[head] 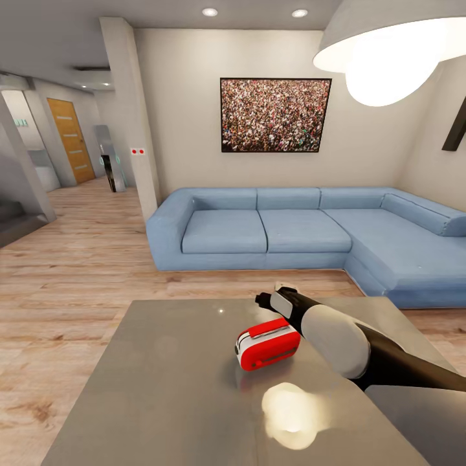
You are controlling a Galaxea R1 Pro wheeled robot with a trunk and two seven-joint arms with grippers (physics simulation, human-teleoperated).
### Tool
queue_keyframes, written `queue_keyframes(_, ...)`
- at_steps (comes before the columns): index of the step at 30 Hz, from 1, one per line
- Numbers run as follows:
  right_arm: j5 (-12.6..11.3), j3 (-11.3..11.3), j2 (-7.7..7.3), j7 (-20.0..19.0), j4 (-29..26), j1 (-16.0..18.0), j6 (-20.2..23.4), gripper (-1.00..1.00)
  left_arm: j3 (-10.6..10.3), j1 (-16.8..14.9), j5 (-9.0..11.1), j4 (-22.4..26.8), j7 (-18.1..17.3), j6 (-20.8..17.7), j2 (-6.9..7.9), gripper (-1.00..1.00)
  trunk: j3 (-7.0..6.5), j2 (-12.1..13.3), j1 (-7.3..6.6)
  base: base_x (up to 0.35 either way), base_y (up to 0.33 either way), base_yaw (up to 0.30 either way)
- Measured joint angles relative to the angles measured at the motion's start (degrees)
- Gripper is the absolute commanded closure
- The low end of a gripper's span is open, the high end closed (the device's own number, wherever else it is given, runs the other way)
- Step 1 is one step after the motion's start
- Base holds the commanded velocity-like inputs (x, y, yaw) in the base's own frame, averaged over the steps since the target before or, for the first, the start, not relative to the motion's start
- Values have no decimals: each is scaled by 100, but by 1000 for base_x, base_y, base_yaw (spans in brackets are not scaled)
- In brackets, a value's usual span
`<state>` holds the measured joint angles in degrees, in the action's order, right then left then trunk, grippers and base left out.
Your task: Turn on the radio receiver that's on the table in the living room.
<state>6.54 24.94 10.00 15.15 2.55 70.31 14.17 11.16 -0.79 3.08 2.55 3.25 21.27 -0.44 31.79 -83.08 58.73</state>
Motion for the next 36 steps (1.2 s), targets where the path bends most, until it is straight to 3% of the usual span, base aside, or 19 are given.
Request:
queue_keyframes(13,-4,-4,-3,29,-8,0,-14,-100,-3,0,10,0,-8,0,-10,-100,0,0,0,0,0,0)
queue_keyframes(18,-4,2,-6,26,-9,0,-6,-100,-5,0,6,3,-7,0,-261,-100,0,0,0,0,0,0)
queue_keyframes(27,-4,2,-8,15,-9,0,18,-100,-12,0,19,-131,6,4,-349,-100,0,0,0,0,0,0)
queue_keyframes(29,-4,2,-7,15,-9,0,27,-100,-25,0,36,-19,18,1,-297,-100,0,0,0,0,0,0)
queue_keyframes(36,-4,2,-10,15,-9,0,33,-100,-25,-2,19,1338,27,-301,-63,-100,0,0,0,0,0,0)
